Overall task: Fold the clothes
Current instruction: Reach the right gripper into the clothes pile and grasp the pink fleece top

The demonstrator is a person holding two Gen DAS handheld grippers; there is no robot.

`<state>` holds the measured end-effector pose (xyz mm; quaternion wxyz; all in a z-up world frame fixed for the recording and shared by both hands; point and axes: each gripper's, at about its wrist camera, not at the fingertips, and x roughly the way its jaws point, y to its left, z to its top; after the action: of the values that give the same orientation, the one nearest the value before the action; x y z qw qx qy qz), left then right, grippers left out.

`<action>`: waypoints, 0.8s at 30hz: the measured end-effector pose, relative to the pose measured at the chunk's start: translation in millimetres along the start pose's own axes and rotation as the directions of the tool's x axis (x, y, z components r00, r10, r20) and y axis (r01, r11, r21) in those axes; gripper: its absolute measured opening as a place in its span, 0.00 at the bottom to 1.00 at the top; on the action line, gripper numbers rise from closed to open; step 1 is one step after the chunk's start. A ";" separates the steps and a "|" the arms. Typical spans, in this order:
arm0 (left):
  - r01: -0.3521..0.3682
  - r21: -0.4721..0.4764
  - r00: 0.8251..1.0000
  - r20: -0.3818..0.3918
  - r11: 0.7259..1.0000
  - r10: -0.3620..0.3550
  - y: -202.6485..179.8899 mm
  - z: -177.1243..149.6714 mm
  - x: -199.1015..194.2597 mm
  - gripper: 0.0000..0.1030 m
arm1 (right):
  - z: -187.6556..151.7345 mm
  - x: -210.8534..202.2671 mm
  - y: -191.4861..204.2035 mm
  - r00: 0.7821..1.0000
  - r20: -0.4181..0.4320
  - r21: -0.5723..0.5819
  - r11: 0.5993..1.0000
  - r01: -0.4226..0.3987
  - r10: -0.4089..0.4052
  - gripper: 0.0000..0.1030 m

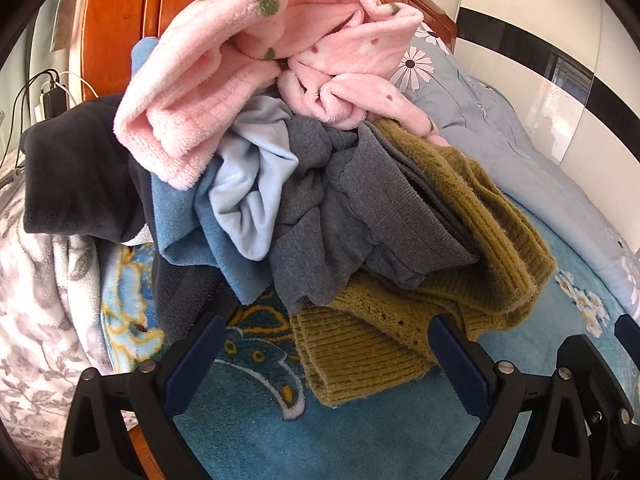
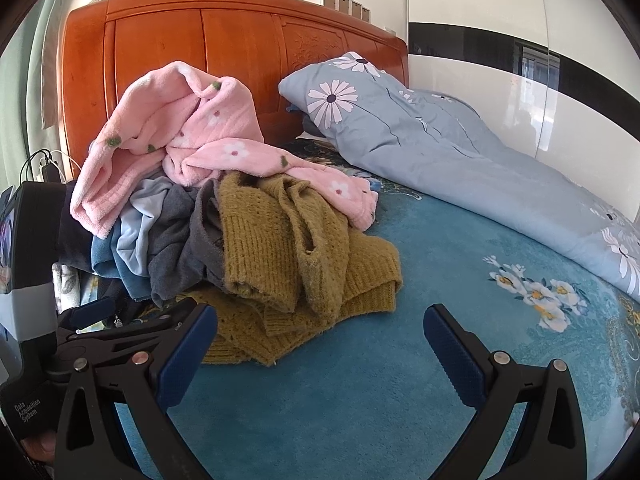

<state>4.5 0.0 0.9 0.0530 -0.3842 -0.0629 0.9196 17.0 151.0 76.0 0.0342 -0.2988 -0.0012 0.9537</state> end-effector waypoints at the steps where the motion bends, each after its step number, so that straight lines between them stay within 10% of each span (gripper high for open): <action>1: -0.003 0.002 1.000 0.001 1.000 0.003 -1.0 -0.2 -0.1 1.00 | -0.2 0.4 -0.2 1.000 -0.003 0.002 1.000 -0.002 0.002 1.00; 24: 0.000 0.018 0.999 0.038 1.000 -0.001 15.4 -0.1 -5.9 1.00 | 4.0 -7.3 2.9 0.990 0.070 0.078 0.989 -0.126 0.120 1.00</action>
<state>8.0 -16.0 2.5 0.0554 -0.3660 -0.0556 0.9273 20.5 147.7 83.3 -0.0125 -0.2653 0.0552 0.9625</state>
